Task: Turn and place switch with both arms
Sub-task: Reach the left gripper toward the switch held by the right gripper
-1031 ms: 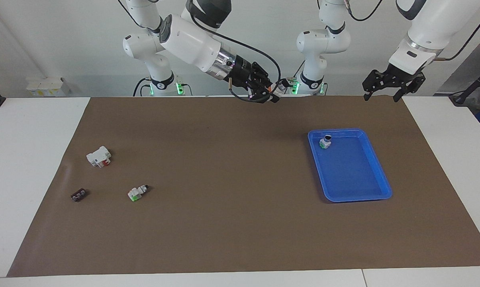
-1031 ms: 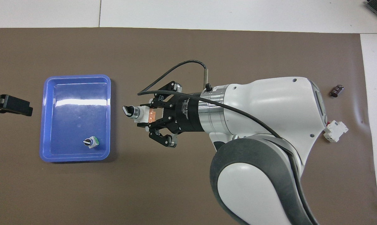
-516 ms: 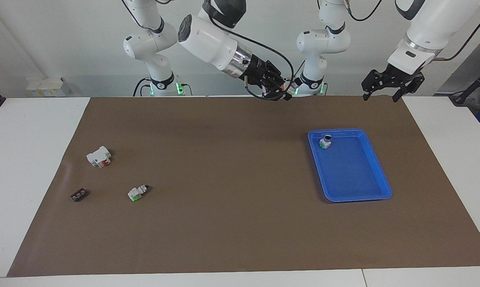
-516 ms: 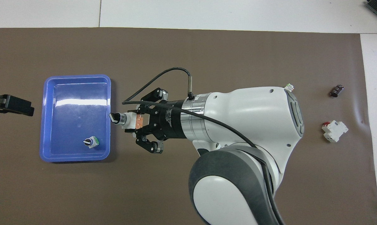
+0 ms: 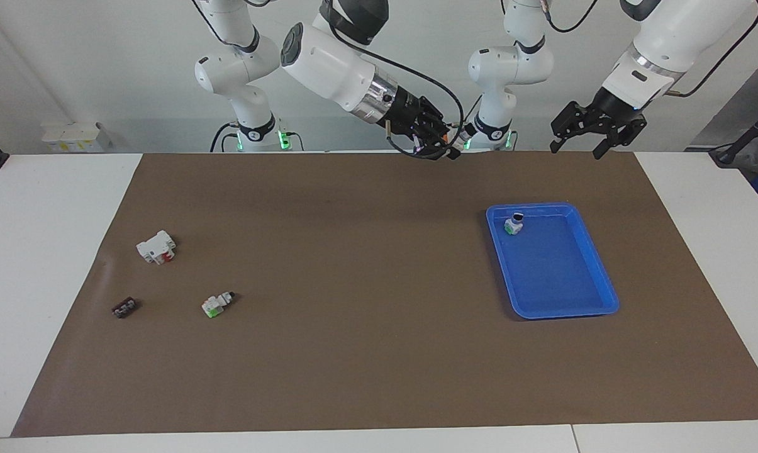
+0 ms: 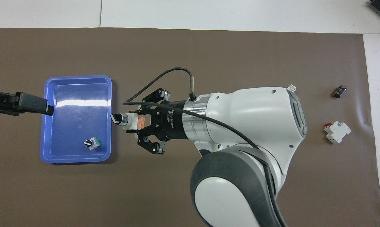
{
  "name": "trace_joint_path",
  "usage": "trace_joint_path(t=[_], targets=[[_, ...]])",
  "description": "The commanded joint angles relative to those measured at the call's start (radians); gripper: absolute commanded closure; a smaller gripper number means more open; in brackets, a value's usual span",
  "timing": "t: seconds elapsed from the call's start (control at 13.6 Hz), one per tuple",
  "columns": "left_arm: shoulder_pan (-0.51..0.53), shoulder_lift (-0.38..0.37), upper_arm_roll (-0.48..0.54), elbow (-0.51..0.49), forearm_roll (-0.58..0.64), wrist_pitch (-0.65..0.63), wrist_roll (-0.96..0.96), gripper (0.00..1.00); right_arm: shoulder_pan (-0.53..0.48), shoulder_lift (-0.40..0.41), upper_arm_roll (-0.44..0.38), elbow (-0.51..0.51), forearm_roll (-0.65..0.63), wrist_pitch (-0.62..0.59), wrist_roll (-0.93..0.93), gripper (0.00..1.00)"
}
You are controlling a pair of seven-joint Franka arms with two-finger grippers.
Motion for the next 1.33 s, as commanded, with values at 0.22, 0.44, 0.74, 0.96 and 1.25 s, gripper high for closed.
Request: trace_joint_path(t=[0.22, 0.44, 0.74, 0.96, 1.25], targets=[[-0.005, -0.009, -0.012, -0.002, -0.27, 0.002, -0.404, 0.0, -0.007, 0.012, 0.0, 0.02, -0.016, -0.005, -0.018, 1.0], [-0.008, -0.006, -0.046, 0.004, -0.33, 0.007, -0.59, 0.0, -0.007, 0.012, 0.0, 0.02, -0.016, -0.005, -0.018, 1.0], [-0.006, -0.003, -0.104, 0.009, -0.361, 0.028, -0.8, 0.37, -0.007, 0.012, 0.0, 0.02, -0.016, -0.003, -0.018, 1.0], [-0.008, 0.001, -0.114, 0.009, -0.424, 0.083, -0.9, 0.68, -0.007, 0.012, 0.0, 0.02, -0.016, -0.003, -0.018, 1.0], [-0.009, -0.008, -0.153, -0.005, -0.41, 0.094, -0.894, 0.68, -0.007, 0.012, 0.0, 0.02, -0.016, -0.003, -0.018, 1.0]])
